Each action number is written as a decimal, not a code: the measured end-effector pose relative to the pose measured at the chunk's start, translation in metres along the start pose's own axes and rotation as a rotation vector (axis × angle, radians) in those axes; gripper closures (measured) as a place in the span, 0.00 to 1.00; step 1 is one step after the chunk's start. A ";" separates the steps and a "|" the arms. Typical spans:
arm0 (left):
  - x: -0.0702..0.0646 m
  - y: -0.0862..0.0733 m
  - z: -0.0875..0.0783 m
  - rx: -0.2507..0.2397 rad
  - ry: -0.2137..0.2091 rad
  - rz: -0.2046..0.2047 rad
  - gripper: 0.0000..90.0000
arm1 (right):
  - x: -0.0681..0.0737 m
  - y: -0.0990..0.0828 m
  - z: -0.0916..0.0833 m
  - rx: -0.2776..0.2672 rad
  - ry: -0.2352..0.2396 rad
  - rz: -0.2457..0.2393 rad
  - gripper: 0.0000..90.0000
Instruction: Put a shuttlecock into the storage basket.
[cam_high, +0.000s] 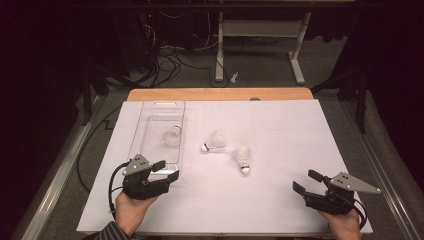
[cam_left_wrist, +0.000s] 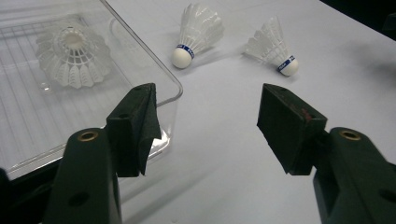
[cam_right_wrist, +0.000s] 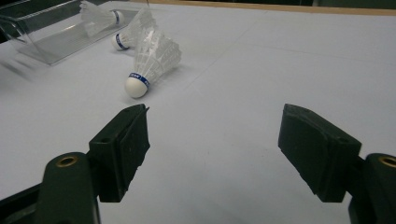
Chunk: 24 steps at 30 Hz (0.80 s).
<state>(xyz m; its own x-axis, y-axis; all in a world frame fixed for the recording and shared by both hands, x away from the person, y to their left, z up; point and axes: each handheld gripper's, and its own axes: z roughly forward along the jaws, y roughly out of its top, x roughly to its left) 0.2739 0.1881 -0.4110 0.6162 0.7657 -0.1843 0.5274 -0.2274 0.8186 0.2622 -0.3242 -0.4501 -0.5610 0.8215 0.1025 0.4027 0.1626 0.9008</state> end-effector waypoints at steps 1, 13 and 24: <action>0.000 0.000 0.001 0.001 -0.001 0.000 0.43 | 0.000 0.000 0.000 0.000 0.000 0.000 0.28; -0.002 0.005 0.009 0.013 -0.014 0.007 0.43 | 0.000 0.000 0.000 0.001 0.000 0.004 0.28; -0.006 0.010 0.020 0.030 -0.026 0.015 0.43 | 0.000 0.000 0.000 0.003 0.002 0.004 0.28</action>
<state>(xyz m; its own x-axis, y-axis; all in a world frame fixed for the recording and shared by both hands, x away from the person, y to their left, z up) 0.2872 0.1685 -0.4124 0.6390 0.7464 -0.1860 0.5350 -0.2575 0.8047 0.2627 -0.3243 -0.4504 -0.5610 0.8209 0.1067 0.4066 0.1610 0.8993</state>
